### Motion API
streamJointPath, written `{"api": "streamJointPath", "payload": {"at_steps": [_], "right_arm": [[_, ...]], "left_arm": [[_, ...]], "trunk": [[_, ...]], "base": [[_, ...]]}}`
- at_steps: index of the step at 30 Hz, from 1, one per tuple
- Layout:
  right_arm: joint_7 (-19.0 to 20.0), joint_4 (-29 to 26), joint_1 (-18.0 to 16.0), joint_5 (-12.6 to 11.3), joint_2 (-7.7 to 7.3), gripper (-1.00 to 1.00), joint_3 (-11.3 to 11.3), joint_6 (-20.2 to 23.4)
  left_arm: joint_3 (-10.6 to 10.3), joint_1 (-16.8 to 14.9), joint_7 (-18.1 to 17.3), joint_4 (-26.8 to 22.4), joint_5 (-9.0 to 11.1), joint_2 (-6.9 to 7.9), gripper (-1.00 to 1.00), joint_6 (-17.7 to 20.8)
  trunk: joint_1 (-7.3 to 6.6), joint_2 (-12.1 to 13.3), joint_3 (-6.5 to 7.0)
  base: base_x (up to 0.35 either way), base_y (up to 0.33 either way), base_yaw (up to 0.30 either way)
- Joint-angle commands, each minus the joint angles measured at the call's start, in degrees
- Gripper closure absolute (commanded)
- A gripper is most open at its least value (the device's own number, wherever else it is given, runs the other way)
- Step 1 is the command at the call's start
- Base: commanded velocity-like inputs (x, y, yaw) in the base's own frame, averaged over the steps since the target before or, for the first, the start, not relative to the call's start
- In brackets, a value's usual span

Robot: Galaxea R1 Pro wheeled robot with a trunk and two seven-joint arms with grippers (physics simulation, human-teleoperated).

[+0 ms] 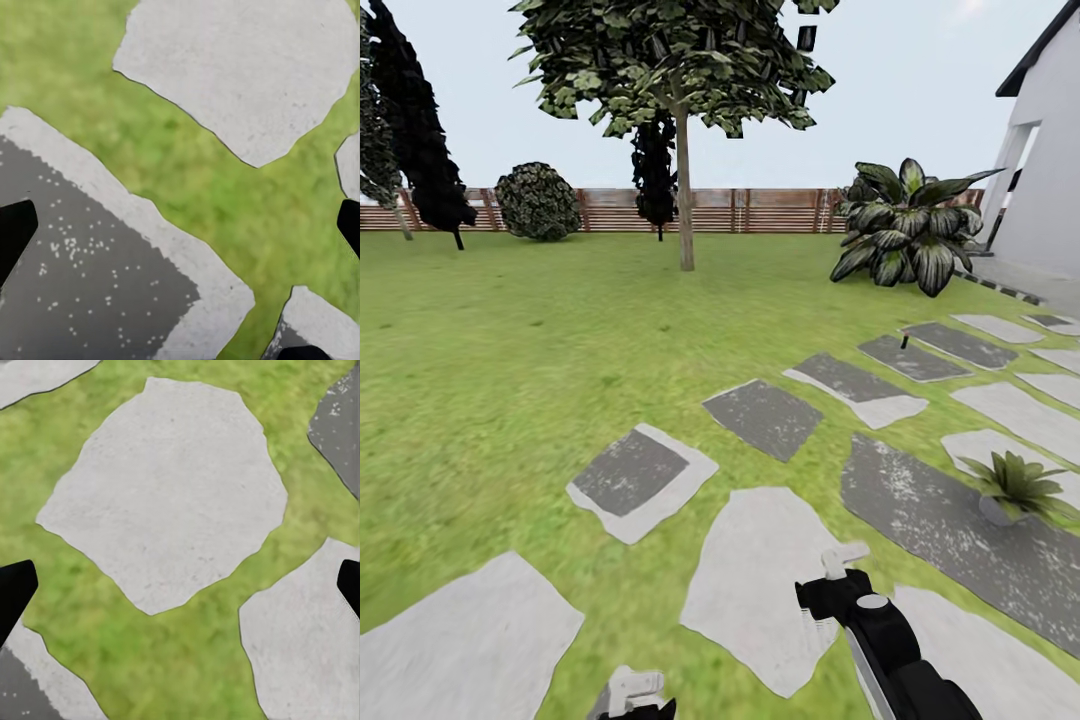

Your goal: Pick up the pesticide atomizer in the garden and spray insectifuge to fully cover both potted plants in the garden.

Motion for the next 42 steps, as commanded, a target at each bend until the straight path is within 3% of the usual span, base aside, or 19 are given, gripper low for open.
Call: {"api": "streamJointPath", "payload": {"at_steps": [1,29,42], "right_arm": [[0.0,0.0,0.0,0.0,0.0,-1.0,0.0,0.0],[0.0,-0.6,0.0,0.0,-0.07,-1.0,-0.2,0.0],[0.0,-0.6,0.0,0.0,-0.11,-1.0,-0.8,-0.1]], "left_arm": [[0.0,0.0,0.0,0.0,0.0,0.0,-1.0,0.0],[-0.1,0.0,0.0,2.1,-0.2,-0.06,-1.0,-0.3],[0.1,0.0,0.0,4.0,0.5,-0.01,-1.0,-3.7]], "trunk": [[0.0,0.0,0.0],[0.0,0.0,0.0],[0.0,0.0,0.0]], "base": [[0.32,0.0,0.0],[0.32,0.0,0.0],[0.32,0.0,-0.26]]}}
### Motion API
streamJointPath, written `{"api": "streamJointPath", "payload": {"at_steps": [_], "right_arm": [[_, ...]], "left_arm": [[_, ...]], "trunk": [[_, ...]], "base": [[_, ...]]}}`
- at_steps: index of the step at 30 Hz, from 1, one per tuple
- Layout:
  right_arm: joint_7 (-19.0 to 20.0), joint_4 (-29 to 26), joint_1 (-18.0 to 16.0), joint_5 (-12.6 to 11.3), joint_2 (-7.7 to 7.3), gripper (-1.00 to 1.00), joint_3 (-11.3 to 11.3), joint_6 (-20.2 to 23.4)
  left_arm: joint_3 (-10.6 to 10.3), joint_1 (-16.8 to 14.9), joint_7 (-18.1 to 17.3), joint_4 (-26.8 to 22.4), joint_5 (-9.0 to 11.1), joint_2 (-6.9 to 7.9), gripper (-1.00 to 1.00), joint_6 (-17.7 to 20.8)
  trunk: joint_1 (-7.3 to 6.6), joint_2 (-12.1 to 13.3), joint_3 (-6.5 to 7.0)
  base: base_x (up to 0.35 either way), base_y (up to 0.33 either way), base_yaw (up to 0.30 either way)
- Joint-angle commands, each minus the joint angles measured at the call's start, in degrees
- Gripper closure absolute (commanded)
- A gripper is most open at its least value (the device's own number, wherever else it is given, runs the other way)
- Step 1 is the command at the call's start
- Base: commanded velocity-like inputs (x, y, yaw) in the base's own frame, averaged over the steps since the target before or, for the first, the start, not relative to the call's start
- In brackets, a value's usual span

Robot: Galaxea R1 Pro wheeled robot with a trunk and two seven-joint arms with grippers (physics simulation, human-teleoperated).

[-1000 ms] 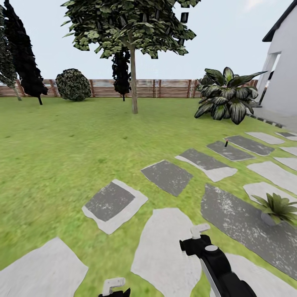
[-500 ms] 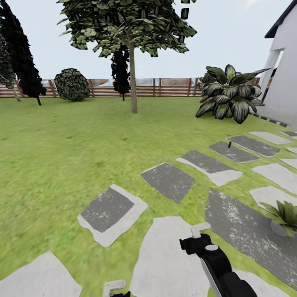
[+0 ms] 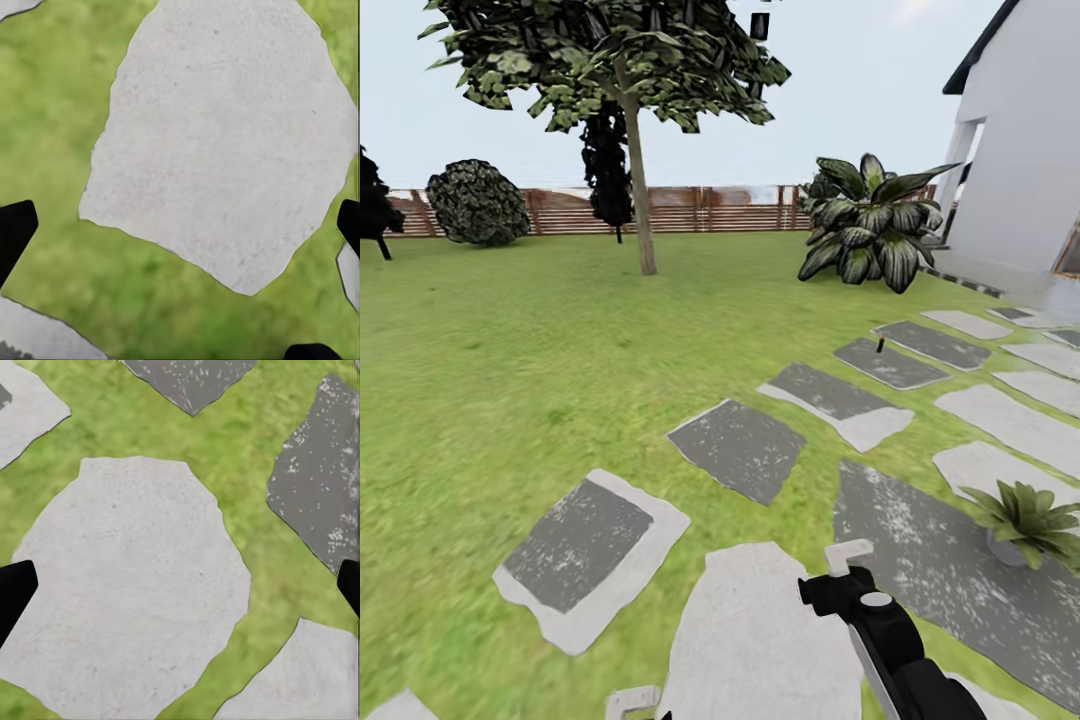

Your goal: Pick up the pesticide atomizer in the garden and spray insectifuge to fully cover both potted plants in the garden.

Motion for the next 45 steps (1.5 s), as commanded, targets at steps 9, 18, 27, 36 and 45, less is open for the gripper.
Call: {"api": "streamJointPath", "payload": {"at_steps": [9,18,27,36,45], "right_arm": [[0.0,0.0,0.0,0.0,-0.08,-1.0,-0.1,-0.1],[0.0,-0.1,0.0,0.1,-0.33,-1.0,-0.2,-0.1],[0.2,0.0,0.0,0.0,-0.48,-1.0,-0.2,-0.5],[0.1,-0.1,0.0,0.0,-0.57,-1.0,-0.2,-0.9],[0.0,-0.1,0.0,0.0,-0.58,-1.0,-0.3,-1.8]], "left_arm": [[0.1,0.0,0.0,0.0,-0.1,-0.04,-1.0,-0.1],[0.1,0.0,-0.4,0.0,0.1,0.04,-1.0,-1.1],[14.3,1.0,-8.1,-2.8,8.5,4.49,-1.0,-1.1],[14.8,1.3,-10.0,-24.7,8.8,7.13,-1.0,22.8],[12.2,1.3,-12.1,-22.0,8.1,6.8,-1.0,24.5]], "trunk": [[0.0,0.0,0.0],[0.0,0.0,0.0],[0.0,0.0,0.0],[0.0,0.0,0.0],[0.0,0.0,0.0]], "base": [[0.32,0.0,-0.293],[0.32,0.0,-0.029],[0.32,0.0,0.0],[0.32,0.0,0.0],[0.32,0.0,0.0]]}}
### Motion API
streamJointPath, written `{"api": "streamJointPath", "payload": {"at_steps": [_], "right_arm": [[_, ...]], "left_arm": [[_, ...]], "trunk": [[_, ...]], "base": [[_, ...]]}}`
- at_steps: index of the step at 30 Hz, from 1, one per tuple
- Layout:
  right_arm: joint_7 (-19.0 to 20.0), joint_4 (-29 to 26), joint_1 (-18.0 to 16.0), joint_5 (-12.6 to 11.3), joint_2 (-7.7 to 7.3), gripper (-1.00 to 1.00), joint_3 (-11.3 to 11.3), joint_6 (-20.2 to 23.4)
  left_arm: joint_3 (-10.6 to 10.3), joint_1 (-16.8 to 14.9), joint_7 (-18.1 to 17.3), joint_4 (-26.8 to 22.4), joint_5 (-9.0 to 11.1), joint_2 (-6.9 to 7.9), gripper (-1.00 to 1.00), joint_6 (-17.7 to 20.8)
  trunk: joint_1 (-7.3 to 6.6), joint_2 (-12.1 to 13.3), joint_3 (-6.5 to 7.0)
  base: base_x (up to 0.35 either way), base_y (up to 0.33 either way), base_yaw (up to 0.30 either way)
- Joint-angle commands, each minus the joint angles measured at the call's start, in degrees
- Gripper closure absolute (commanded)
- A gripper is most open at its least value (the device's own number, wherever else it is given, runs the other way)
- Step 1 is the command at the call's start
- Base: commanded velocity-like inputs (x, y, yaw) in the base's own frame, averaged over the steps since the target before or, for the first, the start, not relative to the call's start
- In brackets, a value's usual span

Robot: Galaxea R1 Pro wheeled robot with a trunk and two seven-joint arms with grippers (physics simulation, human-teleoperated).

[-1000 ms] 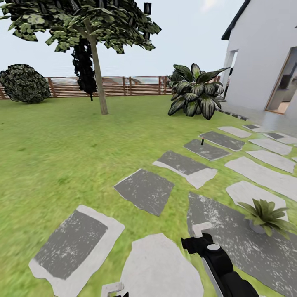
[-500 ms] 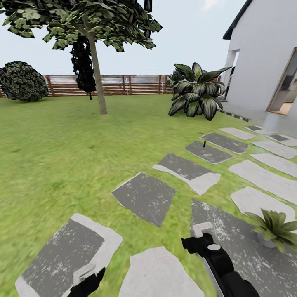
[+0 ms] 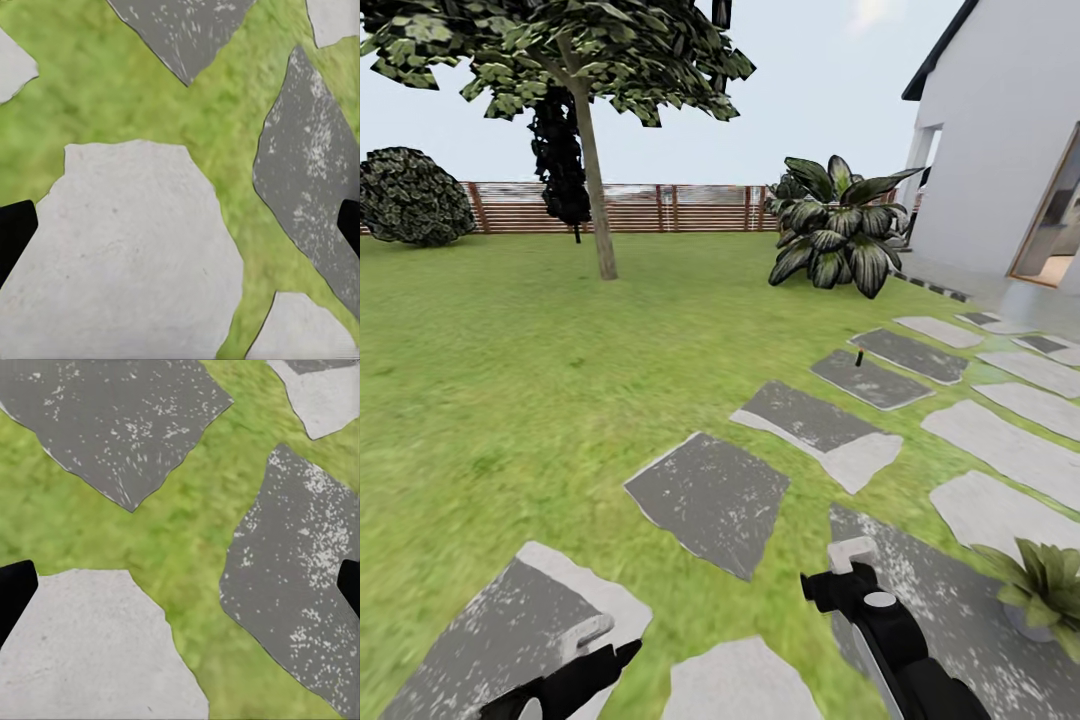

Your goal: Pick up the pesticide atomizer in the garden and spray insectifuge to fully cover both potted plants in the garden.

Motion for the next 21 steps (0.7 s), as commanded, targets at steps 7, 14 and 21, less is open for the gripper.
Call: {"api": "streamJointPath", "payload": {"at_steps": [7,14,21], "right_arm": [[0.0,0.0,0.0,0.0,0.0,-1.0,0.0,-0.1],[0.0,0.0,0.0,0.0,0.0,-1.0,0.0,-1.1],[0.0,-0.1,0.0,0.0,0.14,-1.0,-1.5,-1.3]], "left_arm": [[-1.2,0.0,-0.7,0.1,0.0,-0.14,-1.0,0.0],[-3.2,0.0,-1.0,-1.0,0.0,-0.8,-1.0,0.0],[-5.9,0.0,-0.4,0.8,0.0,-1.15,-1.0,-5.2]], "trunk": [[0.0,0.0,0.0],[0.0,0.0,0.0],[0.0,0.0,0.0]], "base": [[0.32,0.0,0.0],[0.32,0.0,0.0],[0.32,0.0,-0.009]]}}
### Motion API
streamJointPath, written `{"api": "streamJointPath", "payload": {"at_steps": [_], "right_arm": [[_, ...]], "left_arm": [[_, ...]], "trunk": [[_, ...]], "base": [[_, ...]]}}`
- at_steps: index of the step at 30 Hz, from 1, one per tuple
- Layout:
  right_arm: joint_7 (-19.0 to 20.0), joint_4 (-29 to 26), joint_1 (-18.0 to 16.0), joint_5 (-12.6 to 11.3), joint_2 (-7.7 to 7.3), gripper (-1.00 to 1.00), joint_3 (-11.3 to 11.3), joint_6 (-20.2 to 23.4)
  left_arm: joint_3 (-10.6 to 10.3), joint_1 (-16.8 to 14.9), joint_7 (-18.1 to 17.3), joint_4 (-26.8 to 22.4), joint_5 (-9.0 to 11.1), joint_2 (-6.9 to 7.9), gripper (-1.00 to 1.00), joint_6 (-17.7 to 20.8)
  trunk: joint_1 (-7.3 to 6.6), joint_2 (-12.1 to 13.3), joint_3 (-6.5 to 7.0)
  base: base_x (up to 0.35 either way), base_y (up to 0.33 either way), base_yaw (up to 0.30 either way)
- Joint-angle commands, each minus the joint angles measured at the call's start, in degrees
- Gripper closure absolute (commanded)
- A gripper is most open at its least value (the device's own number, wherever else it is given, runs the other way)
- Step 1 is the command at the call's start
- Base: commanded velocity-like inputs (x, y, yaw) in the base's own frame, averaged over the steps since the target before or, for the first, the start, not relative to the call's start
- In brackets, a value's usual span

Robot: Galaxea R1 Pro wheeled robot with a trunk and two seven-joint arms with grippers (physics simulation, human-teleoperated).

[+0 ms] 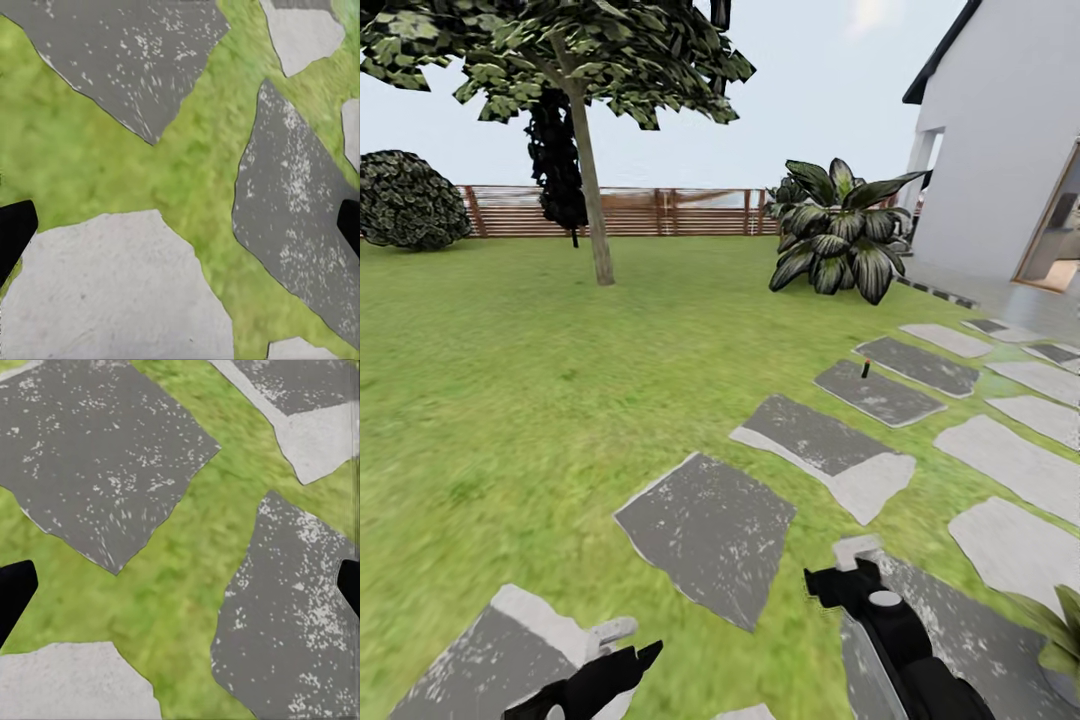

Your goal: Pick up the pesticide atomizer in the garden and spray insectifuge to fully cover both potted plants in the garden.

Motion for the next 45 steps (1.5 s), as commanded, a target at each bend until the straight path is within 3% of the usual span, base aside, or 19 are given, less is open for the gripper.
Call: {"api": "streamJointPath", "payload": {"at_steps": [1,14,34,45], "right_arm": [[0.0,0.0,0.0,0.0,-0.04,-1.0,-0.4,0.5],[-0.1,-0.1,-0.1,0.0,-0.13,-1.0,-0.8,3.9],[0.0,-0.1,-0.1,0.0,-0.22,-1.0,-0.8,4.0],[0.0,-0.1,-0.1,0.0,-0.14,-1.0,-0.7,4.0]], "left_arm": [[0.0,0.0,0.0,0.6,0.0,-0.02,-1.0,-0.3],[0.0,0.0,0.1,2.3,-0.1,-0.09,-1.0,-0.6],[0.0,-0.1,0.1,3.3,-0.1,-0.13,-1.0,-0.6],[0.0,-0.2,0.1,3.4,-0.1,-0.1,-1.0,-0.6]], "trunk": [[0.0,0.0,0.0],[0.0,0.0,0.18],[0.0,0.0,0.45],[0.0,0.0,0.45]], "base": [[0.32,0.0,-0.17],[0.32,0.0,-0.279],[0.32,0.0,-0.284],[0.32,0.0,-0.025]]}}
